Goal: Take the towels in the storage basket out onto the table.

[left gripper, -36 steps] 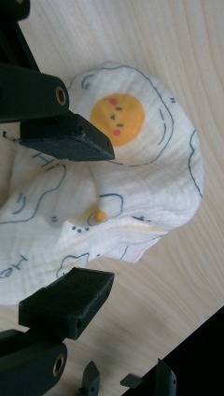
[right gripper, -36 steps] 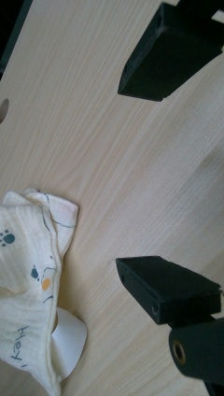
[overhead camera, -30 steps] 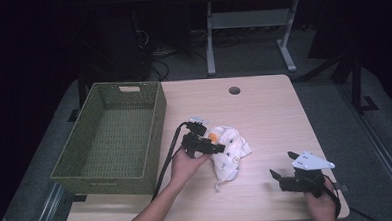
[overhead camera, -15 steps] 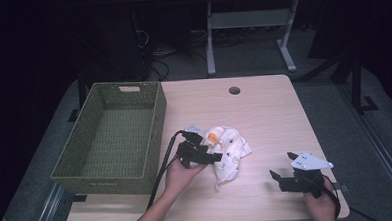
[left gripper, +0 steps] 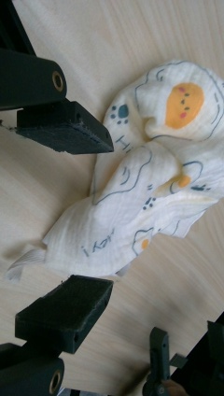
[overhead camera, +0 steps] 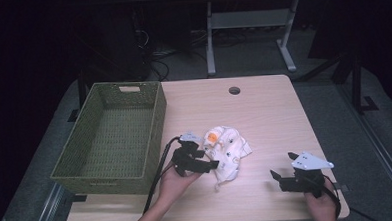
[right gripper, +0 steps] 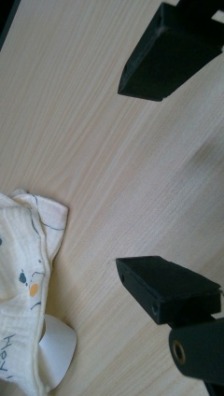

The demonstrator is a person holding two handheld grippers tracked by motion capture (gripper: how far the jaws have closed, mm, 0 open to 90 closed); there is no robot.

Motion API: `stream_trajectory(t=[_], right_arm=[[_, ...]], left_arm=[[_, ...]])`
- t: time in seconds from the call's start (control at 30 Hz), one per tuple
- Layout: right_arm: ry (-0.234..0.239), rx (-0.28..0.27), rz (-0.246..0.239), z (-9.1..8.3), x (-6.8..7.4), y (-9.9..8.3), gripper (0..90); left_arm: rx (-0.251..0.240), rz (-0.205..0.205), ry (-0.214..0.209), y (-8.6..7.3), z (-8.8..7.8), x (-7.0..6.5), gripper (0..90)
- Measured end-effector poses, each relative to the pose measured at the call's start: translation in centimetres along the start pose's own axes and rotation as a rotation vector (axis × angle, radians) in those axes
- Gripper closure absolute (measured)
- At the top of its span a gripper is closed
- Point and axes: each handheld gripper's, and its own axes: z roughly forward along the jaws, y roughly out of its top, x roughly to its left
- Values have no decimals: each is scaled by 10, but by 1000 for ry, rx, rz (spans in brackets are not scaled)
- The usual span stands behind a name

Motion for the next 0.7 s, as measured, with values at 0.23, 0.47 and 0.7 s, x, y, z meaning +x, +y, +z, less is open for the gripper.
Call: stream_trajectory(t=[0.23, 0.47, 0.7], right_arm=[[-3, 4, 1, 1, -1, -1, 137], [-3, 7, 1, 1, -1, -1, 137], [-3, 8, 2, 0, 0, -2, 137]], left_arm=[[12, 13, -2, -14, -1, -5, 273], [12, 25, -1, -27, -5, -9, 274], [14, 34, -4, -37, -15, -13, 274]])
